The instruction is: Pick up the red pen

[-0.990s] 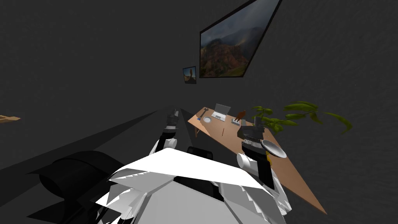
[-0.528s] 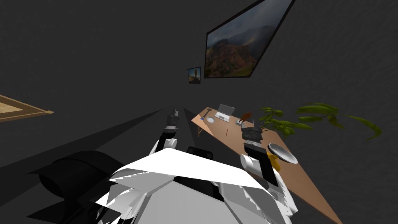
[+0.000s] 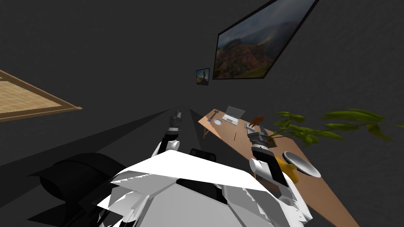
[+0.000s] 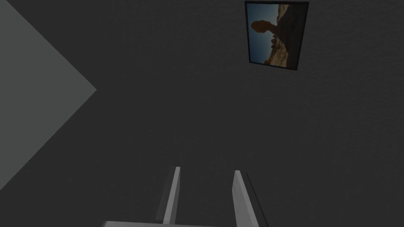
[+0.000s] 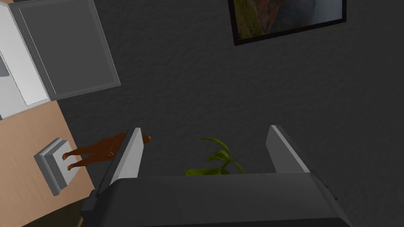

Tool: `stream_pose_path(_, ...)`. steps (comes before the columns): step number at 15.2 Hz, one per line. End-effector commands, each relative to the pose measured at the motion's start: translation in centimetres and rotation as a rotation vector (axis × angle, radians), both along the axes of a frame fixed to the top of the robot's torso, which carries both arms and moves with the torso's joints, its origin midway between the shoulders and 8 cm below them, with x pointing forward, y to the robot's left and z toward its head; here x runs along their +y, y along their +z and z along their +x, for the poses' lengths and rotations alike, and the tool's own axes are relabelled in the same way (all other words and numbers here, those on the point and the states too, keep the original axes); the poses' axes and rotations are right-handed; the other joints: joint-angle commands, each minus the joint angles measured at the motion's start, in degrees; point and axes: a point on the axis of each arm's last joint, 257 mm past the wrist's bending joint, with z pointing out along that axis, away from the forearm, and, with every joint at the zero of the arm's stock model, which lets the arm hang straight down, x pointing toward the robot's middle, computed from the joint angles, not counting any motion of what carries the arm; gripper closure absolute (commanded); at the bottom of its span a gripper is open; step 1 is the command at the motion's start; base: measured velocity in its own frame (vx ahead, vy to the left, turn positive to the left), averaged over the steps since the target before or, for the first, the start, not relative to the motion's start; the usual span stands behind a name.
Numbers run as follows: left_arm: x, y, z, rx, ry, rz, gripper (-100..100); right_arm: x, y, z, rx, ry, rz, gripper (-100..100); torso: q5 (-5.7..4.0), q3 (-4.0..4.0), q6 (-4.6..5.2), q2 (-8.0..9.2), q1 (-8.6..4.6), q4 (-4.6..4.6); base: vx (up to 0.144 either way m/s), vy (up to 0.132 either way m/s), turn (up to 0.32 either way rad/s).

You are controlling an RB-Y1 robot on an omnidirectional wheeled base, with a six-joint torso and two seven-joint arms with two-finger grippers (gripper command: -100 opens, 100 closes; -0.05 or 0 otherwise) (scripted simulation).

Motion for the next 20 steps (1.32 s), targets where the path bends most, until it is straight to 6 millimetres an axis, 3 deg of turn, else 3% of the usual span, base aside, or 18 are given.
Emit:
stream_pose_path(1,0.0,0.0,0.0,0.0,0.0,0.0,0,-0.9,-1.0,0.2,0.026,-0.009,0.039,-100,0.0,0.0,0.0,0.0,0.0,0.0,-0.017,0.053,0.043)
stream_pose_path(2,0.0,0.0,0.0,0.0,0.0,0.0,0,-3.0,-2.7,0.1,0.067,-0.04,0.082,-100,-0.01,0.0,0.02,-0.01,-0.05,0.0,-0.018,0.062,0.129)
stream_pose_path(4,0.0,0.0,0.0,0.0,0.0,0.0,0,-3.1,-3.1,0.1,0.078,-0.041,0.103,-100,-0.01,-0.01,0.0,-0.02,-0.06,0.0,-0.014,0.051,0.111)
stream_pose_path(5,0.0,0.0,0.0,0.0,0.0,0.0,0,-5.3,-4.8,-0.2,0.115,-0.076,0.149,-100,-0.02,-0.02,0.02,-0.03,-0.11,0.0,-0.016,0.059,0.166)
stream_pose_path(7,0.0,0.0,0.0,0.0,0.0,0.0,0,-5.4,-5.3,-0.2,0.129,-0.079,0.171,-100,-0.01,-0.01,0.0,-0.02,-0.08,0.0,-0.015,0.05,0.104)
stream_pose_path(8,0.0,0.0,0.0,0.0,0.0,0.0,0,-7.7,-7.1,-0.8,0.166,-0.119,0.223,-100,-0.02,-0.01,0.03,-0.02,-0.12,0.0,-0.005,0.049,0.146)
stream_pose_path(10,0.0,0.0,0.0,0.0,0.0,0.0,0,-7.8,-7.6,-0.8,0.178,-0.123,0.244,-100,-0.03,-0.04,0.01,-0.07,-0.13,-0.01,0.0,0.043,0.104)
stream_pose_path(11,0.0,0.0,0.0,0.0,0.0,0.0,0,-10.1,-9.3,-1.5,0.208,-0.166,0.298,-100,-0.03,-0.04,0.03,-0.07,-0.15,-0.01,0.001,0.05,0.174)
stream_pose_path(13,0.0,0.0,0.0,0.0,0.0,0.0,0,-10.2,-9.9,-1.6,0.224,-0.172,0.322,-100,-0.03,-0.04,0.0,-0.08,-0.13,-0.02,0.0,0.04,0.109)
stream_pose_path(14,0.0,0.0,0.0,0.0,0.0,0.0,0,-12.4,-11.5,-2.6,0.253,-0.218,0.378,-100,-0.03,-0.04,0.02,-0.08,-0.16,-0.02,0.007,0.042,0.167)
stream_pose_path(16,0.0,0.0,0.0,0.0,0.0,0.0,0,-12.5,-12.2,-2.7,0.267,-0.226,0.403,-100,-0.03,-0.06,0.0,-0.11,-0.16,-0.02,0.01,0.036,0.115)
stream_pose_path(17,0.0,0.0,0.0,0.0,0.0,0.0,0,-14.6,-13.6,-3.8,0.29,-0.274,0.46,-100,-0.04,-0.06,0.03,-0.1,-0.19,-0.02,0.009,0.038,0.15)
stream_pose_path(19,0.0,0.0,0.0,0.0,0.0,0.0,0,-14.8,-14.5,-4.1,0.305,-0.286,0.488,-100,-0.04,-0.07,-0.01,-0.12,-0.18,-0.02,0.009,0.031,0.131)
stream_pose_path(20,0.0,0.0,0.0,0.0,0.0,0.0,0,-16.8,-16.0,-5.3,0.327,-0.338,0.55,-100,-0.04,-0.06,0.03,-0.11,-0.21,-0.02,0.017,0.026,0.153)
